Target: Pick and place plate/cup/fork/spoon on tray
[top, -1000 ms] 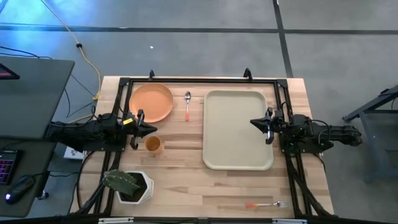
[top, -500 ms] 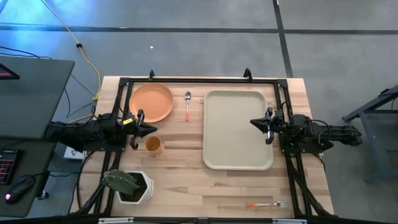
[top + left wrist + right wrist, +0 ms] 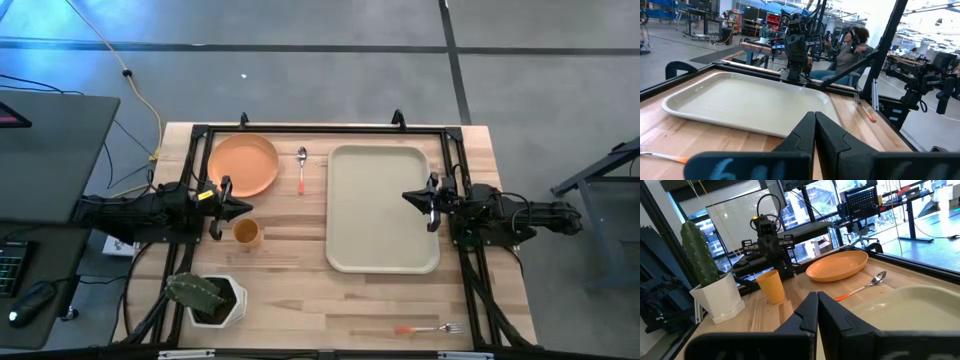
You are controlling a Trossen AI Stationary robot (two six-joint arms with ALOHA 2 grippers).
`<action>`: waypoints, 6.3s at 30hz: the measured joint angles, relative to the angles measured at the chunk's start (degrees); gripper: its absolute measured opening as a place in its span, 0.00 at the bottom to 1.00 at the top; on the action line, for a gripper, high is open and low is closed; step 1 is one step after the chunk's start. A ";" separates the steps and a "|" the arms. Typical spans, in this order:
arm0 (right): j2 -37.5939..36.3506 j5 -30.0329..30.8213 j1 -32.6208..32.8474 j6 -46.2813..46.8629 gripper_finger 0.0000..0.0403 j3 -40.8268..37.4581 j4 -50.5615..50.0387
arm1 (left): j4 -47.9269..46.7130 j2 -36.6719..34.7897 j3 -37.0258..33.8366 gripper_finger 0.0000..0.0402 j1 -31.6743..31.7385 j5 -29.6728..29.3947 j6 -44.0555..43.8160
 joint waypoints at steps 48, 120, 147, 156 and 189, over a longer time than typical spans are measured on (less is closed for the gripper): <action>0.00 0.00 0.01 0.00 0.00 0.00 0.00 | 0.02 -0.01 -0.02 0.00 -0.01 0.00 0.00; 0.00 0.00 -0.01 0.00 0.00 0.01 0.01 | 0.01 -0.01 0.00 0.00 0.00 -0.02 0.00; 0.00 0.00 -0.01 0.00 0.00 0.01 0.02 | 0.01 -0.01 -0.02 0.00 -0.01 0.00 0.00; 0.00 0.00 0.00 0.00 0.00 -0.01 0.00 | 0.00 0.00 0.00 0.00 -0.02 0.00 0.00; 1.25 -0.03 0.01 0.00 0.00 0.05 -0.10 | -17.44 34.65 33.40 0.56 2.12 -30.52 -20.53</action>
